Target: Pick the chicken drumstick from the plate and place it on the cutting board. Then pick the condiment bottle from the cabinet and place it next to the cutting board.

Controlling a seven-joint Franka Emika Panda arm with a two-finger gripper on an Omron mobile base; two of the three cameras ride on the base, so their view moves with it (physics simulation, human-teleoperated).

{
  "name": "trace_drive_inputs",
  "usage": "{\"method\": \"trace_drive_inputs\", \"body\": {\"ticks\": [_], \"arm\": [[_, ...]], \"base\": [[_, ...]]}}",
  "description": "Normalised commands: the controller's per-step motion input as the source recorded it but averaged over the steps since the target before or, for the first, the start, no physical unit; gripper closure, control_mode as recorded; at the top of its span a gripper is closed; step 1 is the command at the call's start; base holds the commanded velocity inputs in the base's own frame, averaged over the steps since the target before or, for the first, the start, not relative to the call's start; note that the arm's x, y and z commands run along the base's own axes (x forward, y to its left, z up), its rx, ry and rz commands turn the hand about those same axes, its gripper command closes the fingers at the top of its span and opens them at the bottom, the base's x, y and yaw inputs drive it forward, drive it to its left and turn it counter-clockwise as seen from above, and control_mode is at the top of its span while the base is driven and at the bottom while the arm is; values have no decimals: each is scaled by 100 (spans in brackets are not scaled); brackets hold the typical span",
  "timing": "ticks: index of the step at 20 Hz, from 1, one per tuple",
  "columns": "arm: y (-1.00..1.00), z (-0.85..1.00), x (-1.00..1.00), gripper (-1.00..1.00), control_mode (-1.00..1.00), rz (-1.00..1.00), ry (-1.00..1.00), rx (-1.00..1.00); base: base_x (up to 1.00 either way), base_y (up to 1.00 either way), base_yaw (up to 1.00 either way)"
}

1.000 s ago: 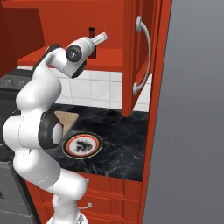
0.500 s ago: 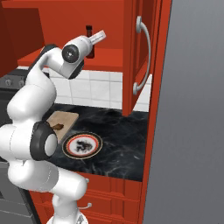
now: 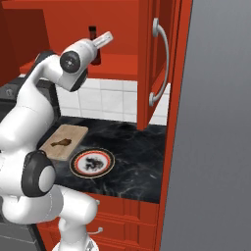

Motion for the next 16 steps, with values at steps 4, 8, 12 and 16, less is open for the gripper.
{"method": "trace_drive_inputs", "body": {"ticks": [4, 8, 12, 16], "arm": [[1, 11, -3, 100, -100, 1, -4, -5], [0, -9, 0, 100, -100, 1, 0, -2], [0, -48, -2, 100, -100, 0, 5, -1], [0, -14, -22, 100, -100, 0, 3, 0]], "base": [[0, 0, 0], [0, 0, 0], [0, 0, 0], [0, 0, 0]]}}
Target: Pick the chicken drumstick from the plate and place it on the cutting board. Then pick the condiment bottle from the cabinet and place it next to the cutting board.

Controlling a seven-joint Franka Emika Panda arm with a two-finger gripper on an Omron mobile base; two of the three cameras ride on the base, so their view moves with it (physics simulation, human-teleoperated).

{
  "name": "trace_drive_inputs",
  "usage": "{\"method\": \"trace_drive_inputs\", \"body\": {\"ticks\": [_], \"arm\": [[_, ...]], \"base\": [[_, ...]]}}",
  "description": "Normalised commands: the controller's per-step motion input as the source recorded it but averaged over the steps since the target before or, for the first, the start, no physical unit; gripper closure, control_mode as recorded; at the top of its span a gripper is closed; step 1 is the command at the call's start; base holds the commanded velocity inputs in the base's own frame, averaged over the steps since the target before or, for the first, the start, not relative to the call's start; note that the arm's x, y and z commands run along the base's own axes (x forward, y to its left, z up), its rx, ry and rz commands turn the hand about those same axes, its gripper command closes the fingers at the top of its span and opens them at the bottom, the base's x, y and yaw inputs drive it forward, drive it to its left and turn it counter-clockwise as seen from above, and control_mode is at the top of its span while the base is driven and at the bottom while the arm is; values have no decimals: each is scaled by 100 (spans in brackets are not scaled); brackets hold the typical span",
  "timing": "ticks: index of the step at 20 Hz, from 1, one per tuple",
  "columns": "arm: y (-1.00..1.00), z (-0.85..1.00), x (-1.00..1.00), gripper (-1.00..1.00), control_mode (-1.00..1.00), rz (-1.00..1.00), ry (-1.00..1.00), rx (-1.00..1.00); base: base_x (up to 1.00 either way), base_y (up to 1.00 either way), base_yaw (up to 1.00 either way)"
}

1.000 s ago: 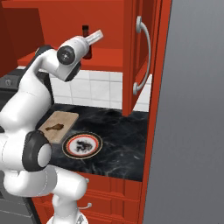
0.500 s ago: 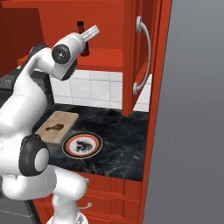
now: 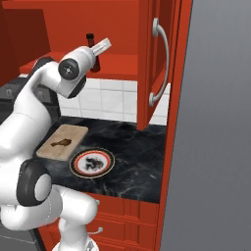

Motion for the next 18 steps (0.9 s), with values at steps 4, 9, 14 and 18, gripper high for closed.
{"method": "trace_drive_inputs", "body": {"ticks": [4, 9, 14, 18], "arm": [[0, 17, -39, 100, -100, 0, 0, 0], [0, 42, -43, 100, -100, 0, 0, 0], [5, 17, -47, 100, -100, 0, 1, 0], [13, 0, -53, 100, -100, 0, 8, 0]], "base": [[0, 0, 0], [0, 0, 0], [0, 0, 0], [0, 0, 0]]}}
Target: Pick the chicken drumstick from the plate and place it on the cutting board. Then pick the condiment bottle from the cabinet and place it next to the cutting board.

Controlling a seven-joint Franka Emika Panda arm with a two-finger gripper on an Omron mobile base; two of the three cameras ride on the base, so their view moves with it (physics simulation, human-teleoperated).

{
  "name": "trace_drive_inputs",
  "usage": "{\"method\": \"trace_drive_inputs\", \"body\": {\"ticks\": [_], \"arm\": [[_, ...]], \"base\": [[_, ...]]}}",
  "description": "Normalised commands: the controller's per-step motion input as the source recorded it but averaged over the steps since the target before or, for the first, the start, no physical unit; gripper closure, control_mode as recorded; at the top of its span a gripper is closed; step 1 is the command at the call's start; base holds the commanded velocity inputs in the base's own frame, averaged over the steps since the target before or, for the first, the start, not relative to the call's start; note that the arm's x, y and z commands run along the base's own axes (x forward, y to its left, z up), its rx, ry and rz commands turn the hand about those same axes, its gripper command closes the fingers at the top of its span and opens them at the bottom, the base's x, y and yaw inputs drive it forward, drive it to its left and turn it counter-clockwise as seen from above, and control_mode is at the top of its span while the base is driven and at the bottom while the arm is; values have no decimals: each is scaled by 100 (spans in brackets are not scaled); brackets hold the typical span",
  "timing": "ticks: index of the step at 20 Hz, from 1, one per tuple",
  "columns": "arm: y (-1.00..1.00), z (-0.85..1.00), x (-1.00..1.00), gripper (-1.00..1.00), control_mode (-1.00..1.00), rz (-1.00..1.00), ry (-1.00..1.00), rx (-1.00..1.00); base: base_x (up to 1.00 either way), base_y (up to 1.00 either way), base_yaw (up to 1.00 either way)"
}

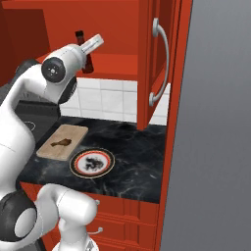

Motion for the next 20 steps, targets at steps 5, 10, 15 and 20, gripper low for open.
{"method": "trace_drive_inputs", "body": {"ticks": [5, 10, 15, 20], "arm": [[15, 0, -54, 100, -100, 0, 9, 0], [12, 0, -58, 100, -100, 0, 8, 0], [9, -1, -62, 100, -100, 0, 0, 5], [9, -11, -63, 100, -100, 0, 0, 9]], "base": [[0, 0, 0], [0, 0, 0], [0, 0, 0], [0, 0, 0]]}}
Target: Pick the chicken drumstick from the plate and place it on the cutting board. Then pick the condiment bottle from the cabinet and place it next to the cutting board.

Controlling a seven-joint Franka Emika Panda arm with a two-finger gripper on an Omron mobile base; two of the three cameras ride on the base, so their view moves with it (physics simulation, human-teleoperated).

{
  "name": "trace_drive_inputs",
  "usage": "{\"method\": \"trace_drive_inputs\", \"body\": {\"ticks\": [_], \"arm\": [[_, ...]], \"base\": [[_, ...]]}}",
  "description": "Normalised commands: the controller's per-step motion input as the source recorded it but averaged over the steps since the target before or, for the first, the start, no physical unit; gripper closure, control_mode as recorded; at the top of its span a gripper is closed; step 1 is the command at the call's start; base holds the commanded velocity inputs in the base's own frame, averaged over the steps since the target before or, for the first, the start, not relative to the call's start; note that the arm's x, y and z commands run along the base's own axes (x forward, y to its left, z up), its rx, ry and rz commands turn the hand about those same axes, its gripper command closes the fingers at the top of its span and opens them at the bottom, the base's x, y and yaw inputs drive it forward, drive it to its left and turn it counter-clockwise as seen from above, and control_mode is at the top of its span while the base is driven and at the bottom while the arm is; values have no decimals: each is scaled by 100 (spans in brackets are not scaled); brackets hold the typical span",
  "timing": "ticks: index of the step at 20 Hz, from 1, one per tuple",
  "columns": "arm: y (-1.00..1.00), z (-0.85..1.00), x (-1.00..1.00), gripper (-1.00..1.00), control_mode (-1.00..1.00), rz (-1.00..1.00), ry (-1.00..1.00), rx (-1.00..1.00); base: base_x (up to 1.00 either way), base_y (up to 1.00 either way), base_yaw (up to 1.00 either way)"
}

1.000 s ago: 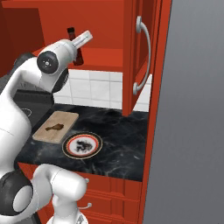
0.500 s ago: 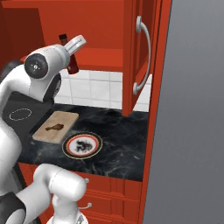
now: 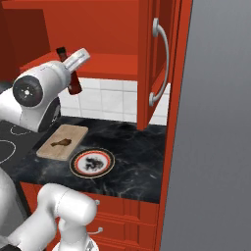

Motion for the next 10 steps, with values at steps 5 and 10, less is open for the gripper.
{"method": "trace_drive_inputs", "body": {"ticks": [5, 10], "arm": [[30, -22, -38, 100, -100, 1, 0, 3], [42, -46, -3, 100, -100, 6, 0, 0]], "base": [[0, 0, 0], [0, 0, 0]]}}
